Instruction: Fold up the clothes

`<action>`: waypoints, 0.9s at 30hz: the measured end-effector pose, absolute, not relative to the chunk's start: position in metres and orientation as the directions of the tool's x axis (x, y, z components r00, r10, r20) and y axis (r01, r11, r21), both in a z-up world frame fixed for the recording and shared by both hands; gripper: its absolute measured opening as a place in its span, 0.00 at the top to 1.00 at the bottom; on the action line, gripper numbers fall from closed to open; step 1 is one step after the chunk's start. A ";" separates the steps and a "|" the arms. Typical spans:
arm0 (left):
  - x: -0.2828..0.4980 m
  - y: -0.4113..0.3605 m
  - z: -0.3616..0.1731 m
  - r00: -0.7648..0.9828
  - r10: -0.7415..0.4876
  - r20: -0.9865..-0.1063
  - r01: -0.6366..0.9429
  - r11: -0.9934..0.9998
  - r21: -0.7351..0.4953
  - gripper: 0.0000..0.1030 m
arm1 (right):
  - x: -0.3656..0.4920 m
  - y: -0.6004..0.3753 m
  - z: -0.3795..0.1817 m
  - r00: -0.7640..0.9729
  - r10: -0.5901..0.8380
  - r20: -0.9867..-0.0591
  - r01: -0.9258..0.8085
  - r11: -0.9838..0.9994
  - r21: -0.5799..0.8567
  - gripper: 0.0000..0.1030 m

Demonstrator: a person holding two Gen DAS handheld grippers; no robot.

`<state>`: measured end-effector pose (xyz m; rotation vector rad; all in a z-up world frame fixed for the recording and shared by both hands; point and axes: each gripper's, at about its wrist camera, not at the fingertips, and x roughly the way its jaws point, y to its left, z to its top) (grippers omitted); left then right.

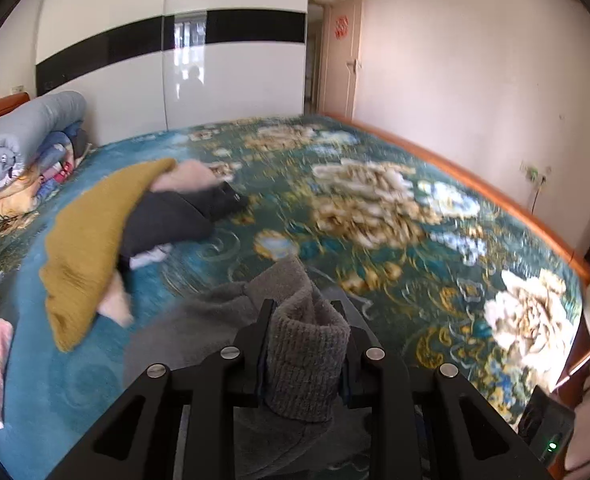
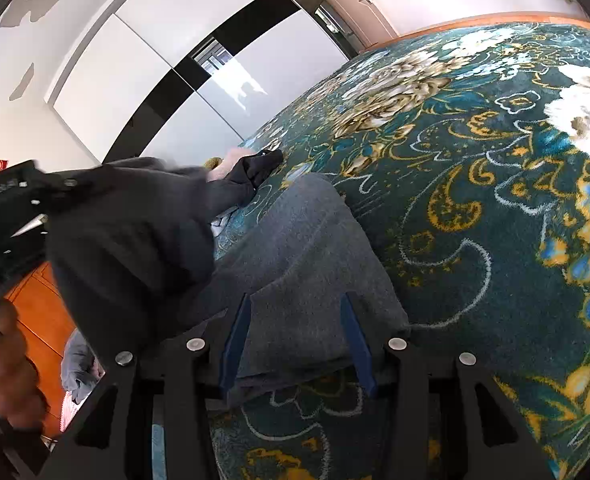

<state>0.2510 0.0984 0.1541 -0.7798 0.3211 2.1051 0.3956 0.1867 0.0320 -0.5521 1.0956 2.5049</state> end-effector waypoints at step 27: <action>0.147 -0.056 0.077 -0.369 0.488 -0.791 -0.495 -0.823 -0.278 0.32 | 0.406 0.186 0.037 -0.877 0.176 -0.446 -0.448 -0.634 0.630 0.53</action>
